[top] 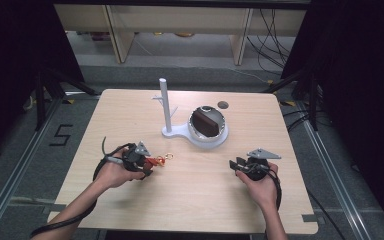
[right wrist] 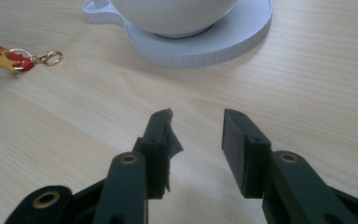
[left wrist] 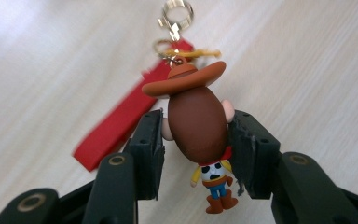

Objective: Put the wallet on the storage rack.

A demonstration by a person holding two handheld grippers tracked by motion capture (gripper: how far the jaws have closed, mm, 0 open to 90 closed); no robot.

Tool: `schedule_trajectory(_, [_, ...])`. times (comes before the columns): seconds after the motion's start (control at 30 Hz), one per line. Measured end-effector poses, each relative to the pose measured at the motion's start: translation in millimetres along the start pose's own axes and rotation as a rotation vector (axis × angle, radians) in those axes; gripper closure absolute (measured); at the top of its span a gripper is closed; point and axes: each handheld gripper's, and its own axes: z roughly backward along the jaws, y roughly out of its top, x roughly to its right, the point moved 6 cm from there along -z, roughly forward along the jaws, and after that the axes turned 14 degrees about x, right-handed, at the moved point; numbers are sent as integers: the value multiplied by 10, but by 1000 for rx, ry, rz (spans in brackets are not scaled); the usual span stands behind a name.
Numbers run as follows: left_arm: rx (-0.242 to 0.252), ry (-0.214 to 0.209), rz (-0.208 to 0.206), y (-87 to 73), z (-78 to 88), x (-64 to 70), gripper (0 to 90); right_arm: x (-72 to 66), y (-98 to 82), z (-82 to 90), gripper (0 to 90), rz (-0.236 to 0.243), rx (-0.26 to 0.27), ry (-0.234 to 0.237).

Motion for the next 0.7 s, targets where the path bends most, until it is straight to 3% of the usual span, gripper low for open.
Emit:
schedule_trajectory(0.03, [31, 15, -4, 31, 31, -15, 565, 29, 8, -4, 631, 33, 9, 1])
schedule_trajectory(0.1, [67, 31, -10, 82, 92, -40, 565, 21, 4, -7, 630, 20, 4, 7])
schedule_trajectory(0.13, [94, 40, -8, 104, 106, -49, 565, -11, -6, 8, 630, -22, -10, -7])
schedule_trajectory(0.17, [127, 57, -3, 140, 135, -66, 565, 13, 0, -3, 630, 6, 1, 1])
schedule_trajectory(0.23, [165, 79, 4, 194, 192, -98, 565, 7, -1, -3, 629, 4, 1, 1])
schedule_trajectory(0.27, [171, 87, 0, 213, 217, -113, 566, 32, 6, -6, 629, 34, 9, 1])
schedule_trajectory(0.4, [212, 104, -17, 315, 338, -197, 566, 15, -4, -10, 625, 12, 7, -2])
schedule_trajectory(0.43, [225, 112, -39, 350, 373, -233, 566, 15, -4, -10, 625, 12, 7, -2])
schedule_trajectory(0.5, [301, 138, 13, 430, 406, -254, 566, 1, -6, -24, 624, -6, 19, 11])
schedule_trajectory(0.7, [356, 178, 15, 563, 569, -394, 566, 2, -12, -20, 618, -10, 10, 2])
